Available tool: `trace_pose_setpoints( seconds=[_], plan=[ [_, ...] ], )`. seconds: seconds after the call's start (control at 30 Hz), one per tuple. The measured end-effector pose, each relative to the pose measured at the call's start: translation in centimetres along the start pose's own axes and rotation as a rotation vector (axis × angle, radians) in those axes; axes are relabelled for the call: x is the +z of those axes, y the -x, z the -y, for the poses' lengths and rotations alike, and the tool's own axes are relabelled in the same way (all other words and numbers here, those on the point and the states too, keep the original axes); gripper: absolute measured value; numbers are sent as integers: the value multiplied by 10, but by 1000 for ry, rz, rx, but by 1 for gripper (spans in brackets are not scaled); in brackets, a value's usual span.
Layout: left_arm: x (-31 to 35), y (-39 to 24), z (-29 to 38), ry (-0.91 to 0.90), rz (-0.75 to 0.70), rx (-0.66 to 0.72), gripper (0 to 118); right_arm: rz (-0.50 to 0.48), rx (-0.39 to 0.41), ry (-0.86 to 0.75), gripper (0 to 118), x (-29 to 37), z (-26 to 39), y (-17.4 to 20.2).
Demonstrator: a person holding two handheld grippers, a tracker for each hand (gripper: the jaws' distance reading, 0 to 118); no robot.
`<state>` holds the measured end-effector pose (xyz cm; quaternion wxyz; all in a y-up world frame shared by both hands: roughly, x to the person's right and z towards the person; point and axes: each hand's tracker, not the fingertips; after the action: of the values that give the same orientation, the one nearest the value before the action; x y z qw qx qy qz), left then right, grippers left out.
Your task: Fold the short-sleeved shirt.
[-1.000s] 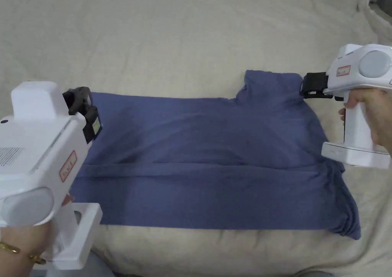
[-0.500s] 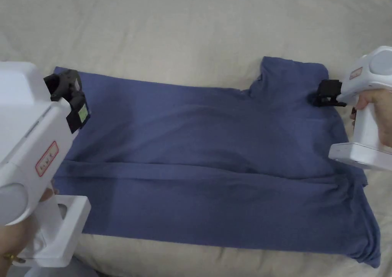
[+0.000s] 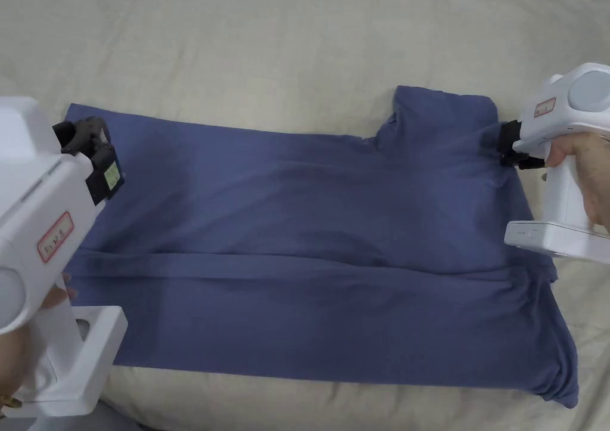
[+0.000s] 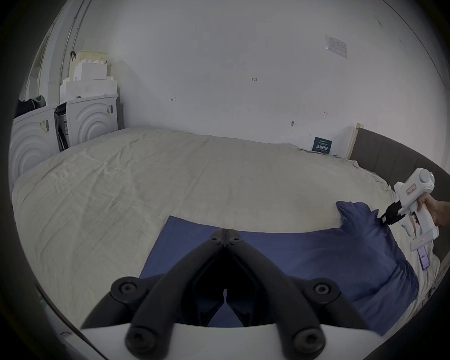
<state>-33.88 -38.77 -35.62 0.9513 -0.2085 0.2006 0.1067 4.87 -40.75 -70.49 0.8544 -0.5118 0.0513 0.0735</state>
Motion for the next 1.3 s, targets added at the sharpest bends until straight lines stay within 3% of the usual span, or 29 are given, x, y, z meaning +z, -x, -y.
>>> trace_pose_setpoints(
  seconds=[0.03, 0.07, 0.17, 0.2, 0.23, 0.4, 0.57, 0.73, 0.97, 1.03, 1.1, 1.13, 1.17, 1.23, 1.3],
  plan=[
    [-3, 3, -5, 30, -20, 41, 9, -7, -1, -9, 1, 5, 0, -2],
    [-6, 6, -10, 51, -23, 61, 26, -15, -5, -18, 1, 10, 1, -5],
    [-22, 19, -29, 104, -13, 82, 106, -28, -23, -52, 1, 23, 4, -8],
    [-26, 23, -35, 102, -14, 87, 117, -38, -25, -53, 1, 26, 5, -10],
    [-30, 28, -43, 99, -13, 96, 118, -60, -27, -62, 1, 31, 5, -10],
    [-70, 62, -84, 188, -6, 154, 118, -66, 17, -103, 1, 48, 5, -1],
    [-125, 90, -106, 349, -55, 83, 118, -67, 23, -109, 1, 48, 2, 0],
    [-170, 93, -97, 554, -109, -9, 118, -46, 39, -101, 1, 44, 1, 2],
    [-211, 95, -75, 644, -120, 32, 113, -36, 59, -86, 1, 40, 4, 9],
    [-217, 92, -70, 687, -114, 34, 104, -29, 68, -81, 1, 38, 4, 11],
    [-218, 87, -67, 697, -103, 9, 83, -27, 69, -75, 1, 38, 5, 13],
    [-218, 84, -64, 704, -102, -14, 69, -27, 67, -72, 1, 36, 6, 14],
    [-219, 83, -62, 712, -108, -23, 45, -22, 66, -71, 1, 36, 7, 15],
    [-216, 81, -58, 699, -110, -20, 30, -16, 70, -68, 1, 36, 10, 17],
    [-213, 80, -58, 677, -93, -25, 1, -13, 63, -66, 1, 36, 12, 16]
  ],
)
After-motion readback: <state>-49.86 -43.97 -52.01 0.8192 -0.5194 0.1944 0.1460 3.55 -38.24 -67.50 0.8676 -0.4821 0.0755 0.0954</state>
